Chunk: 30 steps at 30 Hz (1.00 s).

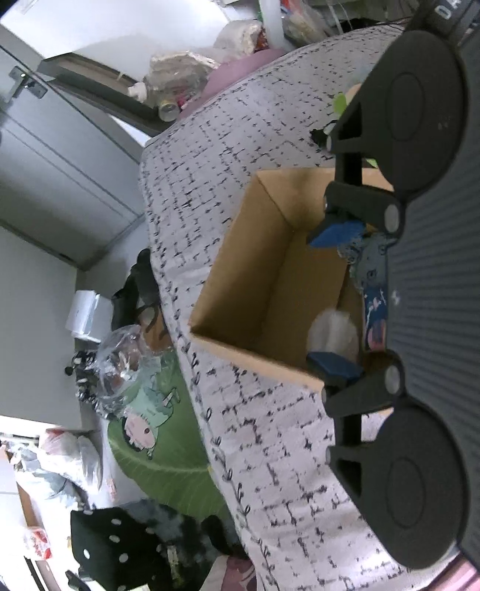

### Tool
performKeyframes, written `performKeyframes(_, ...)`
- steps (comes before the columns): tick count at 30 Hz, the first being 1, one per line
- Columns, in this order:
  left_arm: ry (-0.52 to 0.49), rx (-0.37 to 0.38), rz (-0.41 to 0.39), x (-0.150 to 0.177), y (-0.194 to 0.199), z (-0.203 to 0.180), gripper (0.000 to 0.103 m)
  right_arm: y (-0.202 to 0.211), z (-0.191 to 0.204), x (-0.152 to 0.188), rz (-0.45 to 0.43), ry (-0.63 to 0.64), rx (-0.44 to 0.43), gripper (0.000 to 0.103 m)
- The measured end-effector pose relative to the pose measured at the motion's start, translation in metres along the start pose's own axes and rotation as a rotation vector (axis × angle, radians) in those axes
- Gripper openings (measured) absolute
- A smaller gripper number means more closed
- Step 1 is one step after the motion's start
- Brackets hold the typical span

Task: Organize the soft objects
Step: 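Open the left gripper over the box while the right gripper holds the burger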

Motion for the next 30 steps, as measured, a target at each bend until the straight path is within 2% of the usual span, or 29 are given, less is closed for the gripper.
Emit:
performKeyframes(4,0.006,0.023,-0.007,-0.001,0.014,0.003,0.072,-0.003,0.004,-0.003,-0.006,-0.002,-0.011,0.033)
performKeyframes(6,0.012,0.004,-0.020,-0.002,0.021,0.005,0.080,-0.005,0.006,-0.005,-0.009,-0.005,-0.019,0.033)
performKeyframes(9,0.024,-0.003,-0.058,-0.003,0.032,0.011,0.081,-0.008,0.012,-0.008,-0.019,-0.010,-0.039,0.033)
performKeyframes(18,0.078,-0.034,-0.073,0.000,0.051,0.041,0.081,-0.019,0.029,-0.021,-0.038,-0.012,-0.086,0.037)
performKeyframes(21,0.082,-0.050,-0.081,0.000,0.057,0.045,0.081,-0.023,0.030,-0.023,-0.047,-0.020,-0.114,0.052)
performKeyframes(22,0.083,-0.054,-0.084,0.000,0.059,0.046,0.081,-0.024,0.029,-0.023,-0.039,-0.027,-0.120,0.062)
performKeyframes(23,0.083,-0.061,-0.088,0.001,0.061,0.046,0.081,-0.023,0.027,-0.023,-0.036,-0.036,-0.122,0.067)
performKeyframes(25,0.075,-0.073,-0.099,0.001,0.065,0.045,0.082,-0.019,0.023,-0.021,-0.045,-0.040,-0.125,0.074)
performKeyframes(27,0.058,-0.086,-0.105,0.001,0.068,0.041,0.092,-0.012,0.019,-0.019,-0.063,-0.038,-0.112,0.083)
performKeyframes(30,0.040,-0.092,-0.118,0.004,0.071,0.035,0.096,0.001,0.012,-0.017,-0.090,-0.039,-0.104,0.090)
Point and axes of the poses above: each gripper's, at about its wrist camera, not at the fingertips, and y roughly against the way its jaws point, z to its left, x to its underside, the point moved 3 cm from there along -y, roughly the way its jaws point, and after that the axes turned 2 degrees about z, right-handed, at the moved point
